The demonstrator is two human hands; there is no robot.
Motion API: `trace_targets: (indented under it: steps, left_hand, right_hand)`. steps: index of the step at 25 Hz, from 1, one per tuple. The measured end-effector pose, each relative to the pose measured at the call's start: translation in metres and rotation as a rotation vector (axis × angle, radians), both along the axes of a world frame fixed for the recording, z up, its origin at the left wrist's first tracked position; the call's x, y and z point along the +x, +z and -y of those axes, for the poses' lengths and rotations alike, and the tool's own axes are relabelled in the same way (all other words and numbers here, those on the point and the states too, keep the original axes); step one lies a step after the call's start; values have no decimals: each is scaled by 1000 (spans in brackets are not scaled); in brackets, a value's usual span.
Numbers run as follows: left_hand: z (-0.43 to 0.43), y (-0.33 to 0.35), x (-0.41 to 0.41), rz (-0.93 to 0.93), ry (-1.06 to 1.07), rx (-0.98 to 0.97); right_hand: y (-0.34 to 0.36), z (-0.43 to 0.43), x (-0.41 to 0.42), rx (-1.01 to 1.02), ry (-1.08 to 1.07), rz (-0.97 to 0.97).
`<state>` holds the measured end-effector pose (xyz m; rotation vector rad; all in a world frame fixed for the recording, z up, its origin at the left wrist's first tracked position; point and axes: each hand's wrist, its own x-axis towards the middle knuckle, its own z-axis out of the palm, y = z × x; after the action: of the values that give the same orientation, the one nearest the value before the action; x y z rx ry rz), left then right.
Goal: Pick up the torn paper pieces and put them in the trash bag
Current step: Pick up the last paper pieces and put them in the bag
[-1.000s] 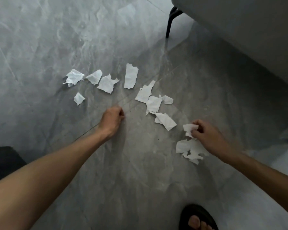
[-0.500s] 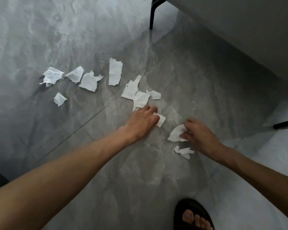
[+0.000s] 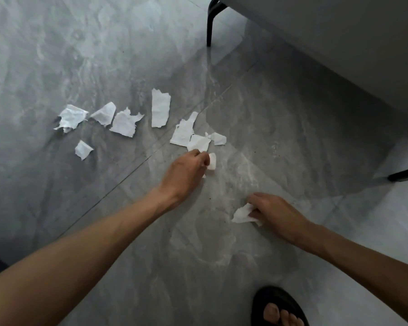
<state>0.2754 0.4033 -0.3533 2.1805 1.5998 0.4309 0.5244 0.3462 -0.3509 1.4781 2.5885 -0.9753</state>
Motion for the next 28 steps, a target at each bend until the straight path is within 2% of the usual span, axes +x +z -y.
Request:
trace_targets:
  steps: [3, 6, 12, 16, 20, 25, 28]
  left_hand:
    - [-26, -4, -4, 7, 159, -147]
    - [-41, -12, -2, -143, 116, -250]
    - [-32, 16, -9, -239, -13, -183]
    - [-27, 91, -42, -143, -88, -61]
    - [5, 164, -99, -76, -11, -14]
    - [71, 242, -192, 146, 259, 46]
    - [115, 270, -246, 170, 395, 43]
  right_hand:
    - [3, -13, -9, -48, -262, -89]
    - [4, -26, -17, -85, -437, -162]
    - [17, -26, -29, -198, -611, -308]
    - [39, -22, -63, -462, -714, -487]
    - [77, -22, -133, -673, -714, -652]
    - [159, -32, -246, -856, -520, -686]
    - [210, -31, -310, -916, -377, -691]
